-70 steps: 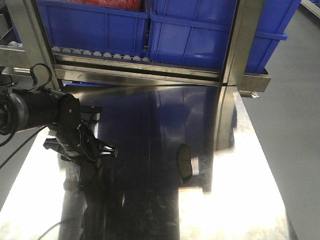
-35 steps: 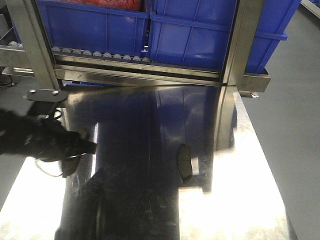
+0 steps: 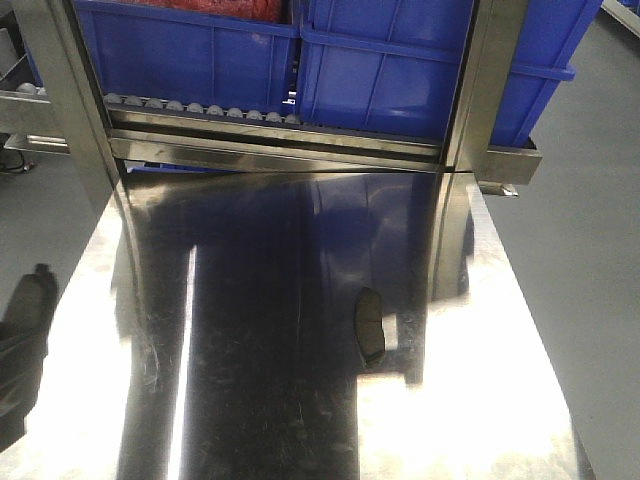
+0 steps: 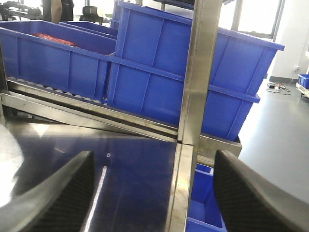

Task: Move and align brake pads A on conveyor
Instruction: 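Close the left gripper on the brake pad and lift it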

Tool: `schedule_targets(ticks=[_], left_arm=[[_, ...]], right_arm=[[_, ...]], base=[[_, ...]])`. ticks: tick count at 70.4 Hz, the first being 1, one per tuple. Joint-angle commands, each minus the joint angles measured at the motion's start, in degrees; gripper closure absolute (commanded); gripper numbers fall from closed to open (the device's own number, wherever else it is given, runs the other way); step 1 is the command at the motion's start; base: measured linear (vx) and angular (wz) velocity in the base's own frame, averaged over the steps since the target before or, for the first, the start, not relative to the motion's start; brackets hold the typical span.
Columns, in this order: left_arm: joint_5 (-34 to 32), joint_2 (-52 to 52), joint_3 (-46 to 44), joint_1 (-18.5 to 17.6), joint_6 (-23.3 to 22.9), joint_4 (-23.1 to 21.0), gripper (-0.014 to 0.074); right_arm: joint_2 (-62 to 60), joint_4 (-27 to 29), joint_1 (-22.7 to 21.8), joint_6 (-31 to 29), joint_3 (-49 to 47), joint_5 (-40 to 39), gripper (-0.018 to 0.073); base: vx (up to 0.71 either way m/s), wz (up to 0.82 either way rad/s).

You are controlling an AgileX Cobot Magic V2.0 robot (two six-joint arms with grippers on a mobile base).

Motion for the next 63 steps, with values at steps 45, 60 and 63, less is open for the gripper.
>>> schedule_targets(ticks=[45,60,63], left_arm=[[-0.22,-9.67,-0.68,-0.14,-0.08,3.97,0.0602],[-0.22,-9.67,-0.68,-0.14,-0.08,3.97,0.0602],[-0.22,-9.67,-0.68,-0.14,-0.08,3.97,0.0602]], right_arm=[[0.66,-0.31,-0.03,-0.29,-1.48,-4.42,0.0062],[0.66,-0.31,-0.03,-0.29,-1.48,-4.42,0.0062],[0.66,-0.31,-0.03,-0.29,-1.48,-4.42,0.0062]], base=[[0.00,0.00],[0.00,0.00],[0.00,0.00]])
